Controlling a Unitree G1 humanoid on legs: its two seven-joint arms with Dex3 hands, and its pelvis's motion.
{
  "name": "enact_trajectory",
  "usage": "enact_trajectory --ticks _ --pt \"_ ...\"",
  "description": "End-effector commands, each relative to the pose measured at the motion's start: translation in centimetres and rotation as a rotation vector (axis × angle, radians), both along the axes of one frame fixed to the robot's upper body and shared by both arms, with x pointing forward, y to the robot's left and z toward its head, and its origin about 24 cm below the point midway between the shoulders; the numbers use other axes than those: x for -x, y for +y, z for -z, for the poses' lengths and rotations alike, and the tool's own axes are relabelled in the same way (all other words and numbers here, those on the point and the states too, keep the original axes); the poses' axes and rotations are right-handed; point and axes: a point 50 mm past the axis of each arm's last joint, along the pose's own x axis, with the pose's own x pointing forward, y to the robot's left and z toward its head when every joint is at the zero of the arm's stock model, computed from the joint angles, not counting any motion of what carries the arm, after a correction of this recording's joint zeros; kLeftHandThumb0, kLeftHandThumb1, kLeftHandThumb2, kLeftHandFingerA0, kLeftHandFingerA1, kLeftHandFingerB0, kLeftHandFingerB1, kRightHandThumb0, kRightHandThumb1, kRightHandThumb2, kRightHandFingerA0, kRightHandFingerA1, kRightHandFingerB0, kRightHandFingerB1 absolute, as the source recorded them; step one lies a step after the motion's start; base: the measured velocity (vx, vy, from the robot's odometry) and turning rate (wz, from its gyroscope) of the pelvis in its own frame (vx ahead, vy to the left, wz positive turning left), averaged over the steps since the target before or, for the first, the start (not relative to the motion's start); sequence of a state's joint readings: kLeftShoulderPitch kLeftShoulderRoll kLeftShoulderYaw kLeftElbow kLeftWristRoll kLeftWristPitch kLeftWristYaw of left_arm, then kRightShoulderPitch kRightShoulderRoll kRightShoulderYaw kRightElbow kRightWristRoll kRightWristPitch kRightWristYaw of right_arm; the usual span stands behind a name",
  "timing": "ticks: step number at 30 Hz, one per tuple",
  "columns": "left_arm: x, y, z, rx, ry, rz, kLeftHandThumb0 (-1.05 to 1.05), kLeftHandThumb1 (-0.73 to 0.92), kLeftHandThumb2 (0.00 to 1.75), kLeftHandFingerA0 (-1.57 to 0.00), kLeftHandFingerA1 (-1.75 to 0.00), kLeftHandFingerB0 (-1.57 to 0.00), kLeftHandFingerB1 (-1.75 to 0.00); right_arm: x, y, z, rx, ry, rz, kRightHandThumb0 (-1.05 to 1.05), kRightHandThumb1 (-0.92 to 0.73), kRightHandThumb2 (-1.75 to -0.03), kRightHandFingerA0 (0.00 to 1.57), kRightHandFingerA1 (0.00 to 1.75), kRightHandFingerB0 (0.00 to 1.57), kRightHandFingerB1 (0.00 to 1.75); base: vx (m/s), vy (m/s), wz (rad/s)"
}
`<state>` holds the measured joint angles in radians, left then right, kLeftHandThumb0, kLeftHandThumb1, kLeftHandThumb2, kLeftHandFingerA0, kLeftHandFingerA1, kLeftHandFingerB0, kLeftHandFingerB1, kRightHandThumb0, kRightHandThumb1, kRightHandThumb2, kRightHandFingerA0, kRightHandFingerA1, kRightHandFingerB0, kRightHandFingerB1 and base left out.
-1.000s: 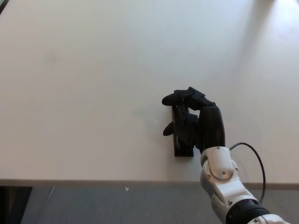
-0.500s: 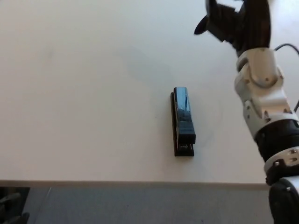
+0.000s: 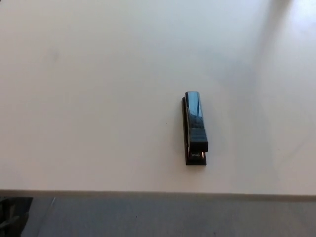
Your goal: The robot uses its right hand to press on the stapler that is in the middle of the desk
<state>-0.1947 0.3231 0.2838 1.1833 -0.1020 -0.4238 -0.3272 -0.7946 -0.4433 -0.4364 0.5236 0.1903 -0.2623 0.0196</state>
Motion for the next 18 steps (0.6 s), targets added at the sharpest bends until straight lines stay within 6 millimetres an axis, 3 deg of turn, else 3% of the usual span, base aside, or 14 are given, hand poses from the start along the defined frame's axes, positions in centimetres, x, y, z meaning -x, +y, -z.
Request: enact_trajectory --ticks 1,2,3,6,7,9,10,12,13,16,17,18 --pt "-0.5 1.5 -1.0 -0.013 -0.002 -0.037 -0.67 0.90 0.67 -0.21 -0.33 -0.22 -0.31 6.4 -7.4 -1.0 -0.053 -0.022 0.120 -0.14 -0.64 -0.89 1.26 1.27 0.81 1.13 0.00 0.000 0.00" --pt "-0.4 1.5 -1.0 -0.003 -0.002 -0.040 -0.67 0.90 0.67 -0.21 -0.33 -0.22 -0.31 7.5 -8.3 -0.7 -0.041 -0.040 0.175 -0.14 -0.64 -0.89 1.26 1.27 0.81 1.13 0.00 0.000 0.00" --pt "-0.4 1.6 -1.1 -0.023 0.001 -0.029 -0.68 0.90 0.67 -0.23 -0.34 -0.23 -0.31 9.7 -10.4 0.7 -0.023 -0.051 0.206 -0.22 -0.71 -0.78 1.32 1.14 0.81 1.12 0.00 0.000 0.00" --pt "0.1 1.4 -0.6 -0.012 0.011 -0.036 -0.68 0.90 0.67 -0.23 -0.34 -0.23 -0.31 12.6 -12.9 2.9 -0.079 0.022 0.308 -0.23 -0.69 -0.78 1.33 1.19 0.83 1.04 0.00 0.000 0.00" --pt "0.2 1.3 -0.5 -0.013 0.018 -0.035 -0.68 0.90 0.67 -0.23 -0.34 -0.23 -0.31 13.6 -13.7 3.8 -0.088 0.036 0.331 -0.22 -0.55 -1.03 1.32 1.21 0.88 1.01 0.00 0.000 0.00" --pt "0.8 1.3 0.0 -0.007 0.048 -0.040 -0.69 0.88 0.67 -0.25 -0.34 -0.24 -0.31 16.6 -15.6 6.3 -0.126 0.091 0.426 -0.18 -0.50 -1.08 1.32 1.17 0.97 1.04 0.00 0.000 0.00" --pt "0.9 1.3 0.1 -0.001 0.049 -0.046 -0.69 0.88 0.67 -0.25 -0.34 -0.24 -0.31 17.3 -16.1 6.9 -0.150 0.105 0.442 -0.18 -0.50 -1.08 1.32 1.17 0.97 1.04 0.00 0.000 0.00" --pt "1.1 1.3 0.2 -0.016 0.054 -0.041 -0.68 0.89 0.67 -0.26 -0.34 -0.25 -0.32 20.8 -18.1 10.0 -0.272 0.157 0.527 -0.11 -0.50 -1.14 1.26 1.16 0.93 1.06 0.00 0.000 0.00" --pt "1.1 1.3 0.1 -0.023 0.055 -0.034 -0.67 0.90 0.67 -0.25 -0.34 -0.24 -0.32 21.4 -18.3 10.5 -0.282 0.164 0.537 -0.15 -0.53 -1.07 1.23 1.10 0.92 1.08 0.00 0.000 0.00" --pt "1.3 1.4 0.2 -0.020 0.057 -0.035 -0.66 0.90 0.67 -0.24 -0.34 -0.24 -0.32 23.0 -18.9 12.5 -0.332 0.212 0.601 -0.16 -0.49 -1.10 1.24 1.13 0.95 1.04 0.00 0.000 0.00" --pt "1.1 1.5 0.1 -0.034 0.056 -0.034 -0.67 0.90 0.67 -0.24 -0.34 -0.24 -0.31 23.3 -18.9 13.2 -0.347 0.244 0.617 -0.19 -0.50 -1.08 1.21 1.06 0.95 0.97 0.00 0.000 0.00" --pt "0.9 1.5 0.0 -0.034 0.051 -0.042 -0.67 0.90 0.67 -0.25 -0.35 -0.25 -0.32 23.4 -18.8 14.1 -0.365 0.285 0.628 -0.23 -0.52 -1.04 1.27 1.16 0.90 0.96 0.00 0.000 0.00"
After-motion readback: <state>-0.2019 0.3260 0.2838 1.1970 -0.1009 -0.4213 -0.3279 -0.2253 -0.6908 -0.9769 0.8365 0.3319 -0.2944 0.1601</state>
